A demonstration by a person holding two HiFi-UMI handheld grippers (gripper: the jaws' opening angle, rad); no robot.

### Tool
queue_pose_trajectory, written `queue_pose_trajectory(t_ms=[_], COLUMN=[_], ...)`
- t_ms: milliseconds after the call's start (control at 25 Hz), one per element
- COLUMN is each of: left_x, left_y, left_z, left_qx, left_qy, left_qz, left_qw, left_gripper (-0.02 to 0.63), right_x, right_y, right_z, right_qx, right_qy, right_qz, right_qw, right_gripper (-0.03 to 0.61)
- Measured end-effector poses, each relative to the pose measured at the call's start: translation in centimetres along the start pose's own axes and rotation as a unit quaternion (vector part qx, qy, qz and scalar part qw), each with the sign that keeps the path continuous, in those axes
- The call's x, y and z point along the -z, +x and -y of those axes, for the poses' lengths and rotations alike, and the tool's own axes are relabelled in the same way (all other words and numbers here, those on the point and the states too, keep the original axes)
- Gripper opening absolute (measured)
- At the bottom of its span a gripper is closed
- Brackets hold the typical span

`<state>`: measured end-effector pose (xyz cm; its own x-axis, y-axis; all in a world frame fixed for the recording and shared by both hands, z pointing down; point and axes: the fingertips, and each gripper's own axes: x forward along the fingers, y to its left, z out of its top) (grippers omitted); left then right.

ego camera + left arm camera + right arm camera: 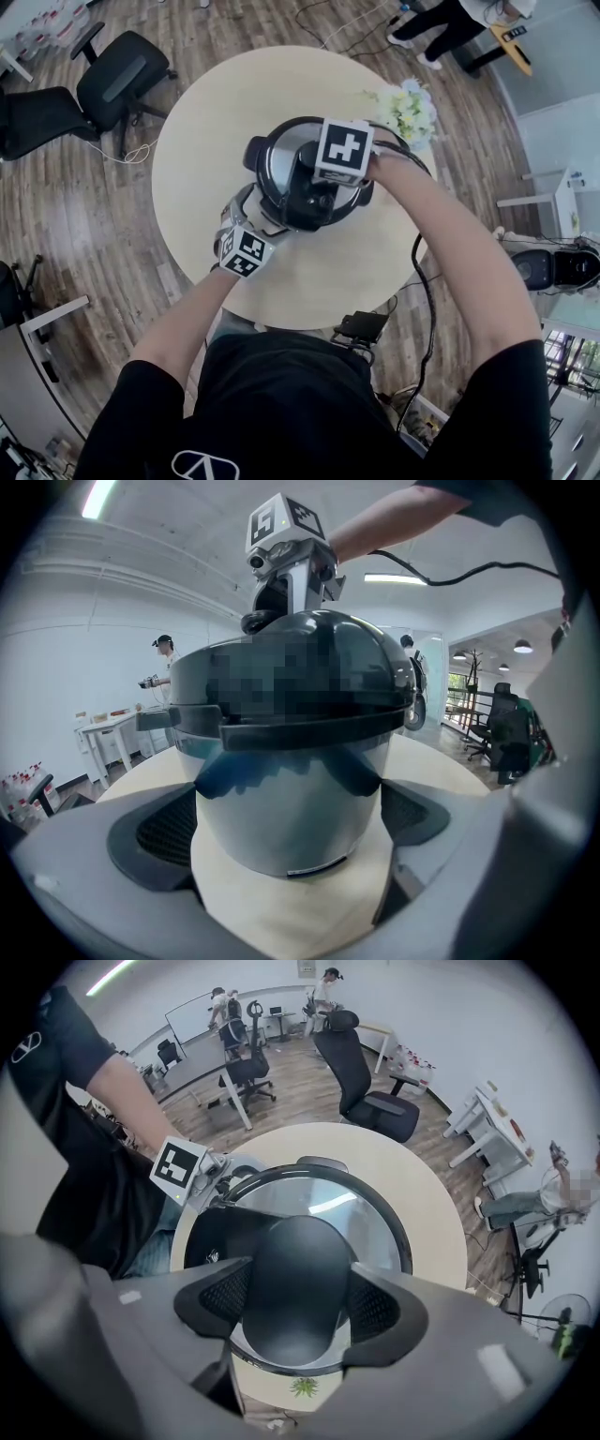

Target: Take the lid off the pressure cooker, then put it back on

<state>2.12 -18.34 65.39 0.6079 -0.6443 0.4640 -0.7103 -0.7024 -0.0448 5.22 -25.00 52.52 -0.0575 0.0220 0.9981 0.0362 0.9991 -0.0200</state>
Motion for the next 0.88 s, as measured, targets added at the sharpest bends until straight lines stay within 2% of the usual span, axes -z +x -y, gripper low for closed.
queue_pose_trajectory(t_ms=[400,480,560,680,800,880], left_x=[0.1,0.1,0.1,-0.9,-2.3,-3.8], left_y=[-0.2,-0.6,-1.3,-3.9,-7.4,-9.5], left_z=[-0.3,-0.5,-0.7,-1.1,-2.9,-4.1], left_qx=[0.007,0.020,0.039,0.074,0.078,0.068], left_qy=[-0.002,-0.012,-0.025,-0.055,-0.122,-0.155], left_qz=[-0.014,-0.026,-0.040,-0.039,0.008,0.040], left_qw=[0.9999,0.9994,0.9981,0.9950,0.9895,0.9847], left_gripper=[0.584,0.564,0.523,0.411,0.338,0.275], right_x=[-0.1,0.1,0.6,1.8,3.6,4.8], right_y=[0.2,0.1,0.0,-1.2,-3.3,-4.4], right_z=[0.3,0.4,0.6,0.5,0.0,-1.1], right_qx=[0.003,0.005,0.001,-0.003,0.013,0.017], right_qy=[0.026,0.055,0.107,0.193,0.262,0.305], right_qz=[0.000,0.004,0.023,0.074,0.138,0.190], right_qw=[1.000,0.998,0.994,0.978,0.955,0.933], right_gripper=[0.311,0.310,0.308,0.310,0.308,0.308])
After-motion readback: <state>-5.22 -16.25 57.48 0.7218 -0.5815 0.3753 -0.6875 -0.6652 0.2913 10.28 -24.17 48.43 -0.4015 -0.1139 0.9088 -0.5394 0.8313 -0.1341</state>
